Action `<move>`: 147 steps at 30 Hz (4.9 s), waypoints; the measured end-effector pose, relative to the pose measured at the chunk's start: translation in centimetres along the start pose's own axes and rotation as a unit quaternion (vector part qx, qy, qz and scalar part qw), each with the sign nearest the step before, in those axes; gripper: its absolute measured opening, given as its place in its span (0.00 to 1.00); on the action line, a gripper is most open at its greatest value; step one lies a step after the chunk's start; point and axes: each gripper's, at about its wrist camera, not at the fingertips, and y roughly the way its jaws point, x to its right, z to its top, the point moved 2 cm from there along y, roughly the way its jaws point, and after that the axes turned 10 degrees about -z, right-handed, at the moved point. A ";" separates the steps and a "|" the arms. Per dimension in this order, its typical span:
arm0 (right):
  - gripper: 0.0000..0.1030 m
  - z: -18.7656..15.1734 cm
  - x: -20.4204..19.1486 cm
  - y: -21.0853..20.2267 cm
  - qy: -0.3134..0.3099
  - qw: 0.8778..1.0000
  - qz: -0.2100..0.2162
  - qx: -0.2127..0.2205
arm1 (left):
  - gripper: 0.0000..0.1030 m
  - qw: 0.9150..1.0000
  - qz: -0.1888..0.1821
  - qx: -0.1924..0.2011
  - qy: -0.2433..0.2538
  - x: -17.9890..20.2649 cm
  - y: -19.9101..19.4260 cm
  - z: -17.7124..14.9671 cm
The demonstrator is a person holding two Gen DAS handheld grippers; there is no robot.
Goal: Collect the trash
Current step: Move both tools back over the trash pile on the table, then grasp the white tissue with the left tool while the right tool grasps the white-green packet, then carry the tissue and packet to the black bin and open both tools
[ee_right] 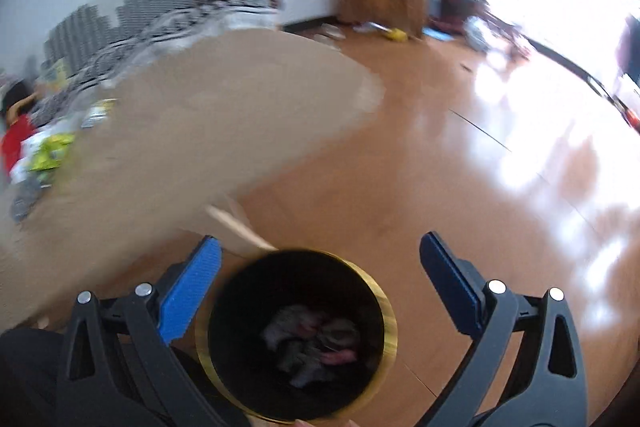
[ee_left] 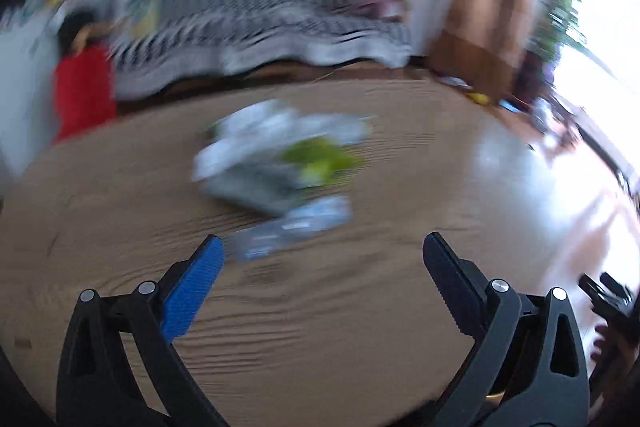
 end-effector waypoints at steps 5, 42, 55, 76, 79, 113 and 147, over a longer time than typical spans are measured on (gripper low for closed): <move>0.93 5.3 -10.3 -3.0 -0.035 0.991 0.112 0.072 | 0.94 0.994 0.038 0.012 -0.098 -8.9 2.3 2.8; 0.07 6.9 -38.6 3.4 -0.203 0.927 0.312 -0.039 | 0.08 0.996 -0.032 -0.039 0.068 -11.3 13.2 6.6; 0.57 6.2 -39.0 1.9 -0.187 0.927 0.322 -0.038 | 0.08 1.000 -0.021 0.001 0.010 -13.8 8.4 6.9; 0.13 5.0 -42.8 4.1 -0.220 0.937 0.267 -0.046 | 0.08 0.998 -0.007 0.016 -0.055 -18.2 5.0 5.9; 0.13 5.4 -42.4 3.3 -0.213 0.938 0.272 -0.024 | 0.08 0.999 -0.001 0.012 -0.046 -18.0 5.2 5.8; 0.13 7.1 -39.9 2.1 -0.150 0.930 0.336 -0.013 | 0.08 0.998 0.016 0.030 -0.044 -18.3 4.9 6.1; 0.13 -3.5 10.2 2.8 0.180 0.966 0.166 -0.080 | 0.08 0.911 -0.309 -0.227 0.150 27.3 8.2 -12.2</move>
